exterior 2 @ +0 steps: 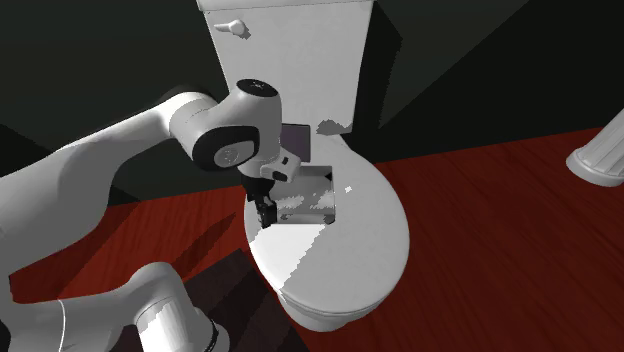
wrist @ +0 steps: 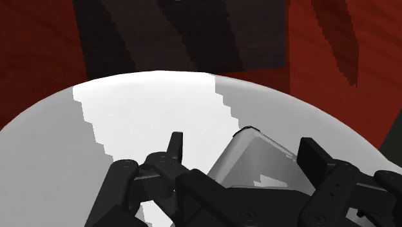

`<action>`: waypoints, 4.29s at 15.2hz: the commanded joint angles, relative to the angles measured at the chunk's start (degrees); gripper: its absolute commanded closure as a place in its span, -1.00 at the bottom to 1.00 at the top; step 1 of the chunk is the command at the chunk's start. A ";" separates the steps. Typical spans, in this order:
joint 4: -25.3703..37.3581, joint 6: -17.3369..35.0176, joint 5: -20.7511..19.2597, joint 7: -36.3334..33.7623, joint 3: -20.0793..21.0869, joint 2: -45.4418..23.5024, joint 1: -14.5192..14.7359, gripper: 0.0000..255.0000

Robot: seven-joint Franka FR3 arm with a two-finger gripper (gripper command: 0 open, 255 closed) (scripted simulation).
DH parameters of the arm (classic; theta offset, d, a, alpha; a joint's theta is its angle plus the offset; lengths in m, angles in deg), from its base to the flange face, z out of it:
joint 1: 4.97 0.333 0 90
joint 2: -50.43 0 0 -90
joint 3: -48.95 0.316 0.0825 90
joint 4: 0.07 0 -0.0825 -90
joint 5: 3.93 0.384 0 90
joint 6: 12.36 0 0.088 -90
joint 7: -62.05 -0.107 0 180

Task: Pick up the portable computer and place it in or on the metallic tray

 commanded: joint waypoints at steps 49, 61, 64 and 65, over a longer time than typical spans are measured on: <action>40.83 6.77 -5.98 -27.84 20.87 -40.15 3.14 1.00; 55.32 -3.78 -7.86 -29.04 21.66 -44.51 3.82 1.00; 59.78 -6.74 -8.64 -29.49 21.99 -46.19 4.24 1.00; 61.37 -7.77 -8.94 -29.66 22.12 -46.82 4.41 1.00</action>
